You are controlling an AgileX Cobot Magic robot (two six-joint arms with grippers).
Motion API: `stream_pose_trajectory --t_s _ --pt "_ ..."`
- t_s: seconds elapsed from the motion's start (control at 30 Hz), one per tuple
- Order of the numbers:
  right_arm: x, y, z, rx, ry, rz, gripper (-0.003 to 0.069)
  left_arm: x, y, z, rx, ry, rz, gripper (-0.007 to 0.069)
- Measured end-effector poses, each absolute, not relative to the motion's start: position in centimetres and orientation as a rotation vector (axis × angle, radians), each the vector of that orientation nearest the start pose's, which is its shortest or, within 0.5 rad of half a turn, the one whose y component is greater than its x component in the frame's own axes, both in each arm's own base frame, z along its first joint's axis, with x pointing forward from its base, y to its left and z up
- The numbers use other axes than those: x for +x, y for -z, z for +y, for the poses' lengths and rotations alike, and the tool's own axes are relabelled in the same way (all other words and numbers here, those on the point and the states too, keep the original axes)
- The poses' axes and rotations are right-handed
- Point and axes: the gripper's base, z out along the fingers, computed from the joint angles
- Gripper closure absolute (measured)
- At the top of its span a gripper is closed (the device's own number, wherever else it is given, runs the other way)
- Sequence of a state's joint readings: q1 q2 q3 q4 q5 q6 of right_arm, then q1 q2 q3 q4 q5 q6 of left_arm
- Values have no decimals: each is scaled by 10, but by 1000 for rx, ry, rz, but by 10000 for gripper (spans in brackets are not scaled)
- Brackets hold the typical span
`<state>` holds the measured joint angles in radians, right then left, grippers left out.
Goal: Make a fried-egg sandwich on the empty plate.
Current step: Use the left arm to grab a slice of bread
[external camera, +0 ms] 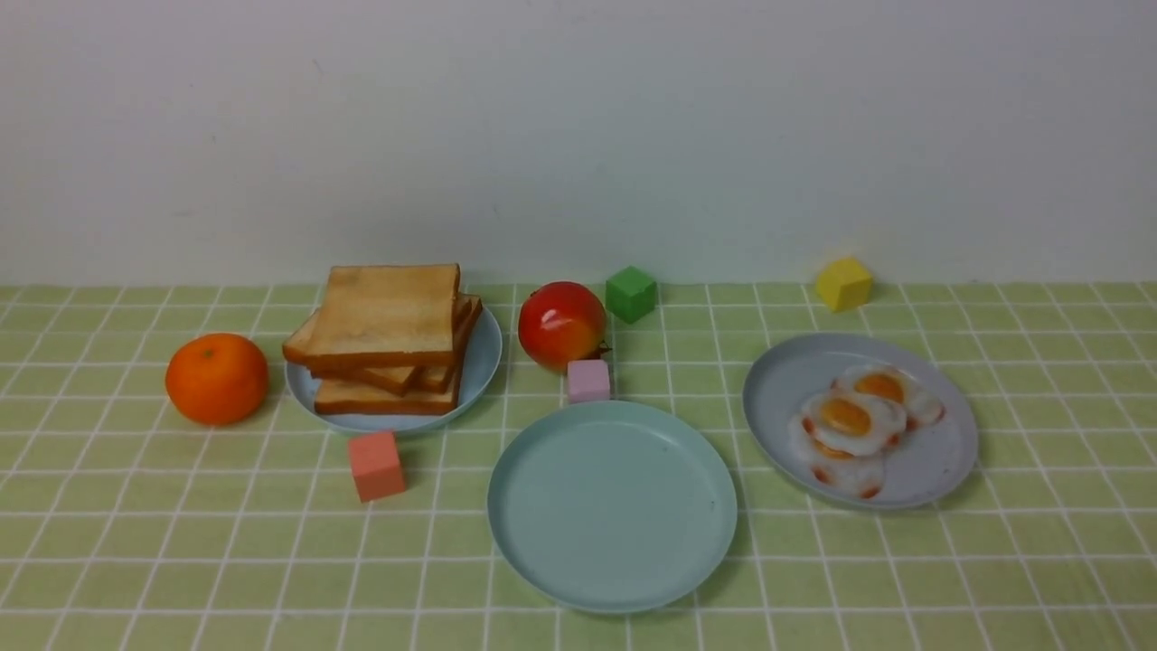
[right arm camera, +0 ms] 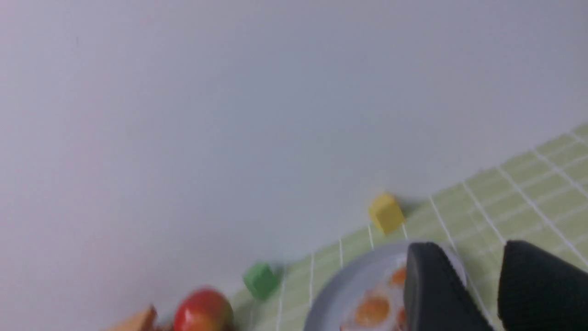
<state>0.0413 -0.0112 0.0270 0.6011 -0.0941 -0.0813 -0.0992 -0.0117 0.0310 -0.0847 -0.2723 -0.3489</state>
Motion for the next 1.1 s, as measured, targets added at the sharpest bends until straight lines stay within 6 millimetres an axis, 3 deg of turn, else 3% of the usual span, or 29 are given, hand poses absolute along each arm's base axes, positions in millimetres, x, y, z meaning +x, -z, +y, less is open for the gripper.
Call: stream_pose_trajectory --t_s 0.17,0.2,0.23,0.27,0.3,0.33,0.37,0.5,0.53,0.57,0.67,0.8,0.83,0.87,0.9,0.93,0.97,1.1 --pt "46 -256 -9 405 -433 1174 418 41 -273 -2 -224 489 1100 386" --pt "41 -288 -8 383 -444 1124 418 39 -301 -2 -218 493 1078 386" --pt "41 -288 -8 381 -443 1127 418 37 -309 -2 -217 495 1071 386" --pt "40 -306 -7 363 -448 1126 418 40 -326 -2 -219 499 1086 386" --pt "44 -334 -3 321 -446 1162 418 52 -352 -4 -239 512 1162 386" --pt "45 -341 -2 314 -446 1166 418 53 -354 -4 -242 515 1173 386" --pt "54 -360 3 267 -446 1241 418 67 -372 -7 -276 539 1261 386" --pt "91 -388 14 129 -395 1457 418 113 -391 -14 -375 569 1545 386" --pt "108 -387 16 89 -362 1531 418 137 -386 -17 -406 558 1657 386" --pt "107 -388 16 81 -357 1531 418 137 -387 -17 -406 558 1658 386" --pt "149 -370 19 21 -300 1707 418 183 -366 -22 -460 530 1834 386" --pt "187 -338 25 44 -357 1916 418 231 -320 -29 -615 568 2046 386" --pt "188 -336 25 43 -358 1925 418 233 -317 -30 -625 570 2062 386" --pt "198 -324 29 69 -416 2005 418 250 -294 -34 -694 578 2165 386" --pt "202 -317 31 78 -451 2052 418 259 -283 -36 -714 574 2216 386" --pt "203 -316 31 83 -455 2057 418 260 -284 -36 -710 574 2216 386" --pt "207 -307 35 83 -501 2128 418 275 -271 -38 -715 559 2281 386" --pt "212 -284 44 46 -606 2316 418 314 -262 -44 -629 517 2379 386"
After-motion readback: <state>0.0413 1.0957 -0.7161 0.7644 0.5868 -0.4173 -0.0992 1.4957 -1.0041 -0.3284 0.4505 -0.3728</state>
